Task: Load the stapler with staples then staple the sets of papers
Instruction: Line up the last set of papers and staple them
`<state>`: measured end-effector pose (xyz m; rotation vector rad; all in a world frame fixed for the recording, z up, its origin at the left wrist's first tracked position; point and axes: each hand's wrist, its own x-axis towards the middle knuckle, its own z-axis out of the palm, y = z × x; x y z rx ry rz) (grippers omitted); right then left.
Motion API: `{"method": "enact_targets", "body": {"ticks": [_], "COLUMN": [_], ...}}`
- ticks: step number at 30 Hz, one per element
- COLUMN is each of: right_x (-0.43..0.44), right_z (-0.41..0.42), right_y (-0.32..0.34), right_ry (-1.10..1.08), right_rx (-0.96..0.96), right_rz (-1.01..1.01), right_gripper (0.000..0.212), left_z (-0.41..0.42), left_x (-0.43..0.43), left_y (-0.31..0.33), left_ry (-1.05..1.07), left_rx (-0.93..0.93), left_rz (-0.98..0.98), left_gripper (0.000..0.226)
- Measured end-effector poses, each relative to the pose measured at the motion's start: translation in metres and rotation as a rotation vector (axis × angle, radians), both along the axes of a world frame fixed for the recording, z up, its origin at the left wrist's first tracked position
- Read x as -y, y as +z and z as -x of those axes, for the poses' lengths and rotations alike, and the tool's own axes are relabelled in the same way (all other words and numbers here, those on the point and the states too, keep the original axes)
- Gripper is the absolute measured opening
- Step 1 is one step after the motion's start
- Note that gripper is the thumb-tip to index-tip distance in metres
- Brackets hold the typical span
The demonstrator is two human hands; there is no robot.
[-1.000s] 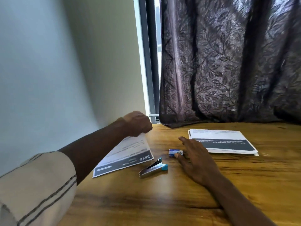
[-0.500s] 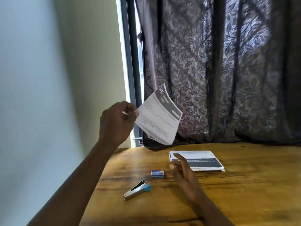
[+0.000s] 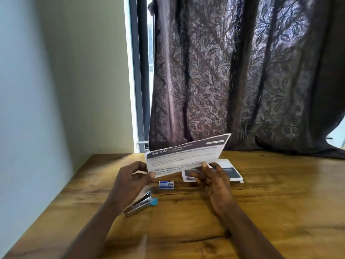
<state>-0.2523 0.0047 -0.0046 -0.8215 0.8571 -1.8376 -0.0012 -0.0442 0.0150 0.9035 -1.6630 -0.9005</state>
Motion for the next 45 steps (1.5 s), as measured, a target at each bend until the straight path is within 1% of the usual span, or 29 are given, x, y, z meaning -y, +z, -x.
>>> {"method": "enact_targets", "body": {"ticks": [1,4,6,8,10,11,14,16,17,21,24,25,29,31,33,35,36,39,43,45], "right_x": [0.002,0.010,0.016,0.019,0.021,0.021,0.018,0.017,0.016,0.014,0.015,0.016,0.017,0.016,0.015,0.013,0.011,0.008,0.004,0.004], "right_z": [0.001,0.003,0.004,0.006,0.006,0.006,0.005,0.004,0.004,0.002,0.002,0.002,0.003,0.003,0.002,0.001,0.000,-0.001,-0.003,-0.002], "right_y": [-0.001,-0.004,-0.007,-0.007,-0.007,-0.006,-0.005,-0.004,-0.004,-0.004,-0.006,-0.007,-0.009,-0.010,-0.009,-0.009,-0.009,-0.007,0.000,0.002], "right_ry": [-0.013,-0.027,-0.026,-0.032,-0.040,-0.042,-0.038,-0.065,-0.085,-0.127,-0.125,-0.132,-0.082,-0.037,-0.008,0.038,0.068,0.130,0.162,0.143], "right_rx": [-0.036,-0.113,-0.143,-0.172,-0.194,-0.205,-0.253,-0.261,-0.270,-0.311,-0.300,-0.287,-0.224,-0.259,-0.321,-0.340,-0.346,-0.366,-0.239,-0.212], "right_rz": [-0.005,-0.027,-0.043,-0.048,-0.048,-0.045,-0.030,-0.036,-0.046,-0.097,-0.100,-0.095,-0.062,-0.059,-0.056,-0.072,-0.086,-0.112,-0.098,-0.089], "right_gripper": [0.023,0.041,0.057,0.066,0.065,0.061,0.043,0.034,0.034,0.036,0.031,0.033,0.062,0.063,0.055,0.052,0.053,0.055,0.049,0.054], "left_z": [0.000,0.000,-0.001,-0.002,-0.005,-0.008,-0.012,-0.014,-0.015,-0.018,-0.016,-0.016,-0.017,-0.017,-0.017,-0.018,-0.019,-0.021,-0.022,-0.023], "left_x": [0.002,0.011,0.015,0.016,0.017,0.016,0.016,0.015,0.016,0.019,0.018,0.018,0.017,0.018,0.019,0.021,0.022,0.020,0.020,0.020], "left_y": [-0.007,-0.017,-0.019,-0.021,-0.022,-0.023,-0.022,-0.022,-0.023,-0.023,-0.022,-0.021,-0.020,-0.020,-0.019,-0.018,-0.018,-0.017,-0.018,-0.017], "left_ry": [-0.003,-0.009,-0.021,-0.039,-0.064,-0.090,-0.136,-0.131,-0.122,-0.079,-0.048,-0.041,-0.055,-0.049,-0.025,-0.033,-0.051,-0.077,-0.094,-0.132], "left_rx": [-0.002,0.075,0.109,0.124,0.133,0.132,0.063,0.015,0.005,0.017,0.007,0.002,-0.042,-0.081,-0.167,-0.284,-0.314,-0.280,-0.202,-0.143], "left_rz": [-0.004,0.063,0.080,0.070,0.066,0.069,0.022,-0.023,-0.037,-0.088,-0.119,-0.124,-0.199,-0.214,-0.217,-0.287,-0.329,-0.340,-0.324,-0.326], "left_gripper": [0.011,0.018,0.015,0.013,0.012,0.015,0.028,0.027,0.025,0.018,0.012,0.012,0.010,0.017,0.033,0.046,0.049,0.048,0.048,0.048]}}
